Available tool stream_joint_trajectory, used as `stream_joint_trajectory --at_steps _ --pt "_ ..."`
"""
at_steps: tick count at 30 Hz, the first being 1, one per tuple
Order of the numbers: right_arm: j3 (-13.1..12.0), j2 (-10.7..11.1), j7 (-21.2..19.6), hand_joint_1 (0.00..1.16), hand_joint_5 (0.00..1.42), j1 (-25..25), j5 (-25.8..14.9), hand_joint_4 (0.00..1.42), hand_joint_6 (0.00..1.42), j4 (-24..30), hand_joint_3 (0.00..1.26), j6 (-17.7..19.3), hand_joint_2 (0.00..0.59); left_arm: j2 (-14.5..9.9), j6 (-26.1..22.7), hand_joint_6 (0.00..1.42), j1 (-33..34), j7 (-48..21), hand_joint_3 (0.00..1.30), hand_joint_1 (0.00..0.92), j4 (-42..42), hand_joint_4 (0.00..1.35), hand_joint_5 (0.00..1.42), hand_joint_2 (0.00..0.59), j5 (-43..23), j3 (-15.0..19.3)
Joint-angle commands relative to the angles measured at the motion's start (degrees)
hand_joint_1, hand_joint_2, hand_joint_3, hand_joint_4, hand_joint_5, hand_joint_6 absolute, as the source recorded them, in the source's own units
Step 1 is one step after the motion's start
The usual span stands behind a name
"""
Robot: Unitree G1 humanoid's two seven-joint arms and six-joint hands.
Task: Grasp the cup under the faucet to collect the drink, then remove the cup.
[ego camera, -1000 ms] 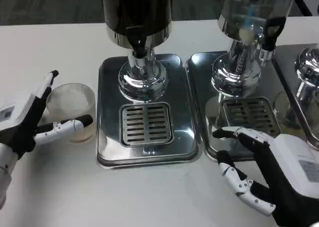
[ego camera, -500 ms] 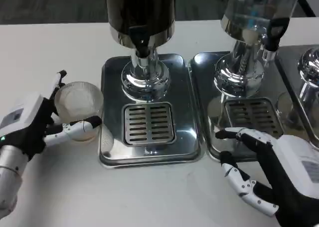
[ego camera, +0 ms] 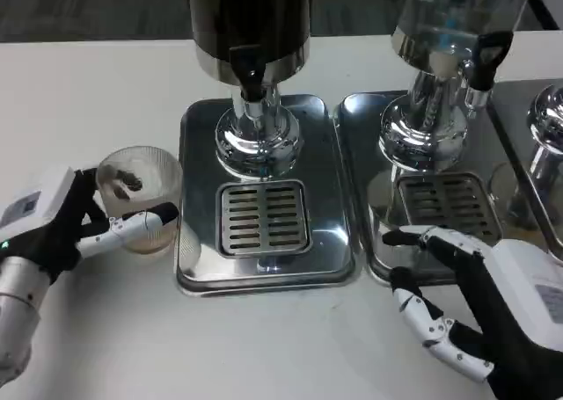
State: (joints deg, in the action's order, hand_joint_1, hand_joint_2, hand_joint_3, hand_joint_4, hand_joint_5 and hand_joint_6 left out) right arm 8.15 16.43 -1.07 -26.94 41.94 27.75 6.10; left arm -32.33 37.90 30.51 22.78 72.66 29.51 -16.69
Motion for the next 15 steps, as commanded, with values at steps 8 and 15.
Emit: stream_joint_trajectory --at_steps 8,15 --pt "0.03 0.11 -0.01 0.25 0.29 0.67 -0.74 0.29 0.38 0.42 0.34 0.62 0.436 0.73 2.03 1.29 -0.62 1.87 0.69 0.203 -0.18 0.74 1.0 0.187 0.9 -0.53" --pt "0.15 0.16 0.04 0.25 0.29 1.05 -1.11 0.29 0.38 0.19 0.34 0.7 0.436 0.49 2.95 1.3 -1.43 2.37 0.71 0.202 -0.25 0.77 1.02 0.185 0.08 0.32"
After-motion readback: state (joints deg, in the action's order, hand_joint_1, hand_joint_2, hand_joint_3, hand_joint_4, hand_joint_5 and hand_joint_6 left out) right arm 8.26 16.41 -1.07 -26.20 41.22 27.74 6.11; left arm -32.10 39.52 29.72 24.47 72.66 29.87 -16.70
